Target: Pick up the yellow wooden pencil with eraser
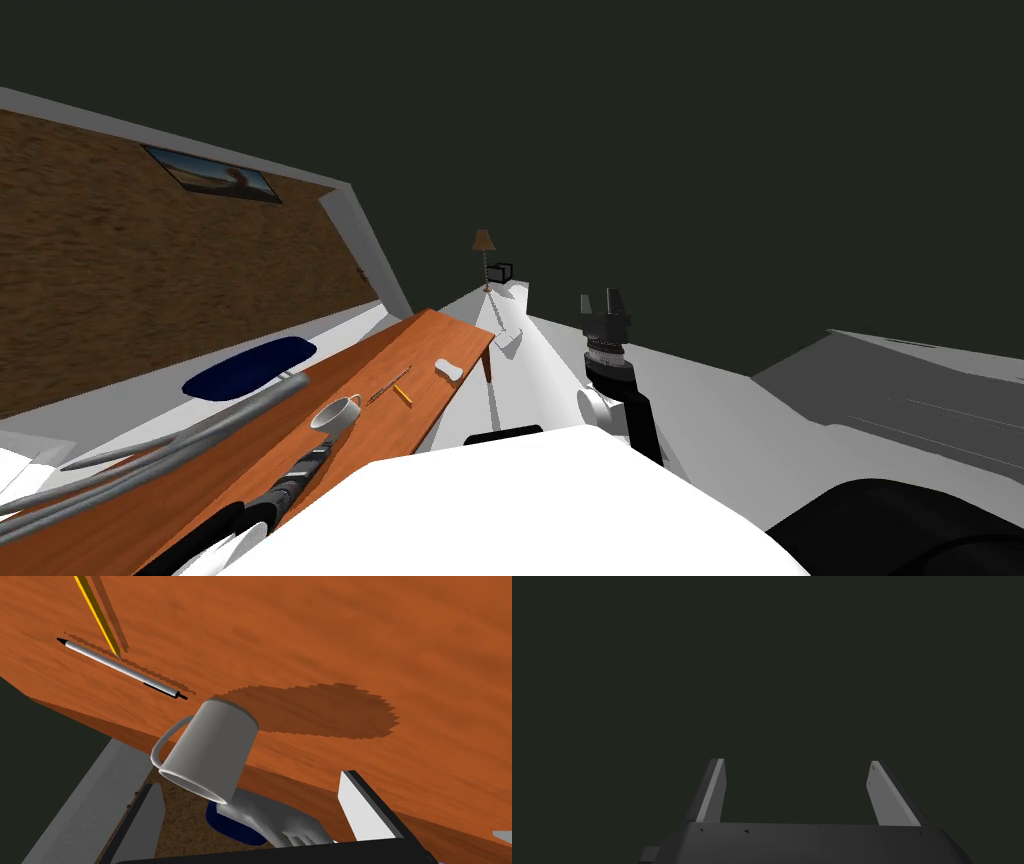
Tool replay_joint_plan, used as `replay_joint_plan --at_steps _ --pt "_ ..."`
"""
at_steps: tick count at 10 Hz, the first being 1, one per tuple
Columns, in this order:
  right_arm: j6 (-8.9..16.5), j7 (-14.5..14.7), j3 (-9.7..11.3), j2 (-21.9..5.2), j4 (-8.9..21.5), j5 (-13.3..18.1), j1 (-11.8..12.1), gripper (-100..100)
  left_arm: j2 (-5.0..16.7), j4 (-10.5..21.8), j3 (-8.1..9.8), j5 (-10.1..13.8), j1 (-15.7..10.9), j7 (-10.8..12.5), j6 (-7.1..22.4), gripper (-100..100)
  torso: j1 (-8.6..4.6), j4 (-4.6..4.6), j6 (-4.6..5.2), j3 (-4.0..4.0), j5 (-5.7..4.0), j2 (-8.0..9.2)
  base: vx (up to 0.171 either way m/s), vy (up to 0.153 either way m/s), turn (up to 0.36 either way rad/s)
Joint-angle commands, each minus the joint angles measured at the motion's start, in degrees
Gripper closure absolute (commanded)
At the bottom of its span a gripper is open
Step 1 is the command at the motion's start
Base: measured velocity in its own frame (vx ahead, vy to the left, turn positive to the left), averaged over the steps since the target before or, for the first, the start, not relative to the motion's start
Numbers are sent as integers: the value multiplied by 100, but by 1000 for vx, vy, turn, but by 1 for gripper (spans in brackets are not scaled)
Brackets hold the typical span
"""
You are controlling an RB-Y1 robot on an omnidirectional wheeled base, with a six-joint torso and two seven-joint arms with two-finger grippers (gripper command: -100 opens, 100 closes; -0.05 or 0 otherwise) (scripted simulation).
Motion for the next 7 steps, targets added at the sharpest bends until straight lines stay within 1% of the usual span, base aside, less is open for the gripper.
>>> replay_joint_plan --at_steps 1,2,3,4,5,6,7 --pt "0 0 0 0 0 0 0 0 132 255 26 142 -48 -116 177 -100 0 0 0 0 0 0 27 0 -119" --pt "0 0 -1 0 0 0 1 0 241 453 127 296 -67 -301 401 -100 4 -1 -6 0 1 0 34 -6 -215" --pt "0 0 0 0 0 0 0 0 241 532 127 296 -67 -301 463 -100 3 0 -1 -2 1 -3 29 0 -131" --pt "0 0 -1 0 0 0 1 0 344 805 227 449 -90 -483 658 -100 3 -1 -6 -1 1 -1 29 0 -246" --pt "0 0 0 0 0 0 0 0 344 805 227 449 -90 -483 743 -100 3 0 -2 0 0 0 26 3 -135" --pt "0 0 -1 0 0 0 1 0 442 1021 326 603 -117 -661 999 -100 4 0 -6 0 1 0 31 -9 -258" --pt "0 0 0 0 0 0 0 0 442 1072 326 603 -117 -661 1017 -100 1 0 -1 -1 0 -1 26 6 -135"
